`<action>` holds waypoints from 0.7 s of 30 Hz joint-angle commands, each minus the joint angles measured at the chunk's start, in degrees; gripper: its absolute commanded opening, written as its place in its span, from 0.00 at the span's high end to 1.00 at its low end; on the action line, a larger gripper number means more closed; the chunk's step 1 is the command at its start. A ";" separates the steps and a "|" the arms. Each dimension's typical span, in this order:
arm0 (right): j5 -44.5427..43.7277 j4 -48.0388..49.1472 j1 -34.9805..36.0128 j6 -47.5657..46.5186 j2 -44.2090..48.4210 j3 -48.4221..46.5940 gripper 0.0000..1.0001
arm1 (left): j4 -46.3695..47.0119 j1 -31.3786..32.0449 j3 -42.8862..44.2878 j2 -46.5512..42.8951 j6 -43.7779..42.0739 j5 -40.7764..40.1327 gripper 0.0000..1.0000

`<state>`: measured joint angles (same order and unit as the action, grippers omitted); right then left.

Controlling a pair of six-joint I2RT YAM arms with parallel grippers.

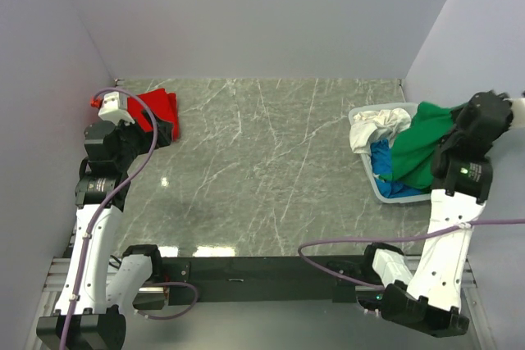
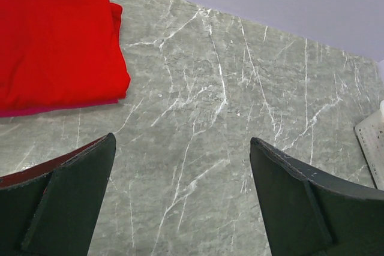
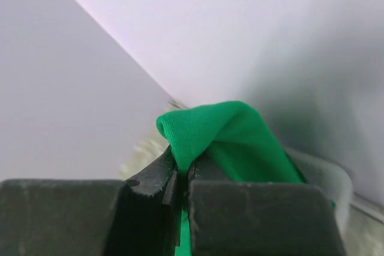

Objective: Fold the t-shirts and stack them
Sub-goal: Grab the tshirt from the pile

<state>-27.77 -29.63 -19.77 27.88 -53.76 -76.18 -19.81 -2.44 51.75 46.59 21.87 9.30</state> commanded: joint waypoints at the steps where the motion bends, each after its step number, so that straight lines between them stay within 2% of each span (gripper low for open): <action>1: 2.62 3.96 -0.18 -2.65 -1.61 -9.74 1.00 | 0.56 -0.29 0.81 -1.06 -0.95 -0.77 0.01; 6: 15.25 8.17 0.69 -2.21 -3.19 -17.76 1.00 | 0.57 -0.55 0.81 -0.80 -0.95 -0.42 0.01; 15: 30.75 12.05 5.70 0.07 -8.90 -35.24 1.00 | 0.65 -1.08 0.81 0.08 -0.86 1.42 0.01; 21: 29.53 11.52 22.55 -4.59 -14.53 -44.29 1.00 | 0.74 -1.52 0.81 0.52 -0.60 1.86 0.01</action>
<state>-0.82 -22.17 -3.07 25.56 -66.24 -115.66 -20.01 -3.51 51.75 46.78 21.76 9.80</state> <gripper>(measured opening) 0.037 0.994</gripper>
